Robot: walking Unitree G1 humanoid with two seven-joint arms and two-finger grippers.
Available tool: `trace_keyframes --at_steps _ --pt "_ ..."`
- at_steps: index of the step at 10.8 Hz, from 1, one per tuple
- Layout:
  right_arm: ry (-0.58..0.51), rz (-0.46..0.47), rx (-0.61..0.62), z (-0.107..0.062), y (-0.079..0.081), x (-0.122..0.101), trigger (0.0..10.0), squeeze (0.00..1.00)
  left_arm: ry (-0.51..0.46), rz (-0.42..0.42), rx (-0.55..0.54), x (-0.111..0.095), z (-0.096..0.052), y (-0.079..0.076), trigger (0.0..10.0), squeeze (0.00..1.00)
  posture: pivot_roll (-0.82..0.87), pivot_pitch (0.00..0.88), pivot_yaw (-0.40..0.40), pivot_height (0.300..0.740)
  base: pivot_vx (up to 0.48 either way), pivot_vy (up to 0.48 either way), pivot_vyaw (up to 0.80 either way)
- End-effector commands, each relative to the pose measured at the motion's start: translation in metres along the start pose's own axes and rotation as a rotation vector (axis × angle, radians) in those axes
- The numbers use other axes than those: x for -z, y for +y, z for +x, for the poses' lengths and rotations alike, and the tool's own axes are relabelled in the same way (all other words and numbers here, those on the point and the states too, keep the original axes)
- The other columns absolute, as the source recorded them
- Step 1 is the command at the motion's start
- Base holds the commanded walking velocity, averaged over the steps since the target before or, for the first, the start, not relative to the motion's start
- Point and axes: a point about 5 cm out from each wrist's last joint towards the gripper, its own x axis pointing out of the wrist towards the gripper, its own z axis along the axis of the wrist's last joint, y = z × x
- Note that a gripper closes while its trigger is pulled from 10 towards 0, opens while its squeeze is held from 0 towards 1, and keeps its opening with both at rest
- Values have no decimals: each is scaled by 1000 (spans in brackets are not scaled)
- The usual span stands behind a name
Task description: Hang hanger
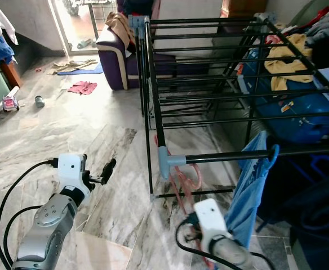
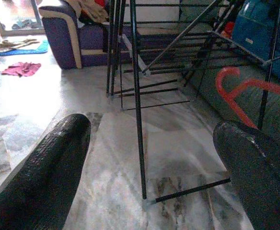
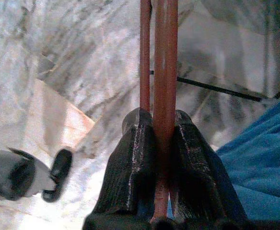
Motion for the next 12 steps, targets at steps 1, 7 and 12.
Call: trace_keyframes --at_steps 1,7,12 --pt "-85 -10 9 2 -1 -23 10000 0 1 3 7 -2 2 0 10000 0 -39 20 22 740 0 0 0" --pt "-27 -48 -6 -4 -2 -12 10000 0 0 -3 -5 -2 0 1 10000 0 -33 18 10 740 0 0 0" --pt "-174 -89 -94 -39 -4 -19 10000 0 -7 0 22 -5 8 -1 10000 0 -74 6 35 740 0 0 0"
